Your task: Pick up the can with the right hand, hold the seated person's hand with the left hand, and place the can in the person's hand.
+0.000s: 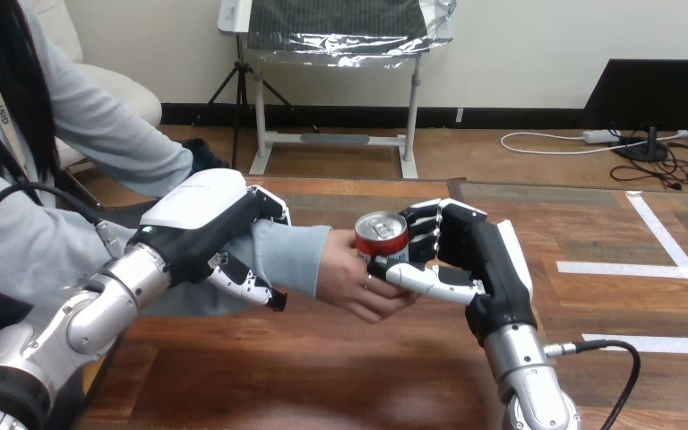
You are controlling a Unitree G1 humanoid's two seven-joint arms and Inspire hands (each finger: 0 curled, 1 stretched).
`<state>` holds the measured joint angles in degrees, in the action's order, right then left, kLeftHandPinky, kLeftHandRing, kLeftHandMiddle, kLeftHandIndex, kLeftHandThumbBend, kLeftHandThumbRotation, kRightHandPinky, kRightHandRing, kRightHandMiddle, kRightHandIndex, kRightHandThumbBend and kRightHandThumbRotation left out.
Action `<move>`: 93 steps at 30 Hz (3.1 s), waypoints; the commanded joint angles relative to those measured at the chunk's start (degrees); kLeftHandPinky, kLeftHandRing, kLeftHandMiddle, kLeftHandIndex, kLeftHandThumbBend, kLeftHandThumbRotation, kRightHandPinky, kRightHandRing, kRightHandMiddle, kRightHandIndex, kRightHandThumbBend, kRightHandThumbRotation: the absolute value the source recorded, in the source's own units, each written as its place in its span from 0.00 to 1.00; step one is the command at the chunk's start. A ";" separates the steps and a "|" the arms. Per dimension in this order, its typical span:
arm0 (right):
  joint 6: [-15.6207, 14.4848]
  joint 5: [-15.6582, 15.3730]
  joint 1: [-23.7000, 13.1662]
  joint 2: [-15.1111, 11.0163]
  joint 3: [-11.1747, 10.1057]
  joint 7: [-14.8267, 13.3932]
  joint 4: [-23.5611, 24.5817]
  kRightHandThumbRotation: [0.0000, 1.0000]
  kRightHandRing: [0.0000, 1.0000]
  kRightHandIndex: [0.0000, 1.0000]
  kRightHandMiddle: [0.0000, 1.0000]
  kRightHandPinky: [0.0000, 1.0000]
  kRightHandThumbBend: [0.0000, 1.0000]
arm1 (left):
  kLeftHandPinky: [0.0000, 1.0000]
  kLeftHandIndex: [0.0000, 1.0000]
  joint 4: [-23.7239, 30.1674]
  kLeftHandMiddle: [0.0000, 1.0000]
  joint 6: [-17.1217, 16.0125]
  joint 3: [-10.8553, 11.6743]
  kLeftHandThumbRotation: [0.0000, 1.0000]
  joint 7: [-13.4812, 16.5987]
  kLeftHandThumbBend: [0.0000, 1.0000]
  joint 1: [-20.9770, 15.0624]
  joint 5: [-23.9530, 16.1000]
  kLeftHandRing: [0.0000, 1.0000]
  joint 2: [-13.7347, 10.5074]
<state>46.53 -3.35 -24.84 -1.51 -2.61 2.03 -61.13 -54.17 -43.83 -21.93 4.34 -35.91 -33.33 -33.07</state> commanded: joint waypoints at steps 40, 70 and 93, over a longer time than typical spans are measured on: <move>-0.77 -2.36 -4.03 -0.39 2.37 -0.39 6.66 0.07 0.60 0.64 0.64 0.54 0.89 | 0.42 0.53 1.28 0.51 -1.67 1.51 0.05 2.83 0.92 -1.32 0.58 0.47 2.42; -7.48 -7.58 -1.83 -2.74 4.12 -2.74 11.09 0.62 1.00 1.00 1.00 1.00 1.00 | 0.92 0.97 5.48 0.96 -0.94 1.79 0.44 3.25 1.00 1.48 -0.12 0.95 1.18; -5.60 -8.14 -1.05 -4.27 4.78 -2.41 10.77 0.72 1.00 1.00 1.00 1.00 1.00 | 0.95 1.00 7.49 1.00 -1.58 2.45 0.57 8.61 1.00 4.49 -1.02 1.00 1.44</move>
<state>39.13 -11.55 -24.64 -4.49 1.96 -0.07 -52.66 -49.35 -44.84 -21.34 10.17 -31.12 -34.20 -31.71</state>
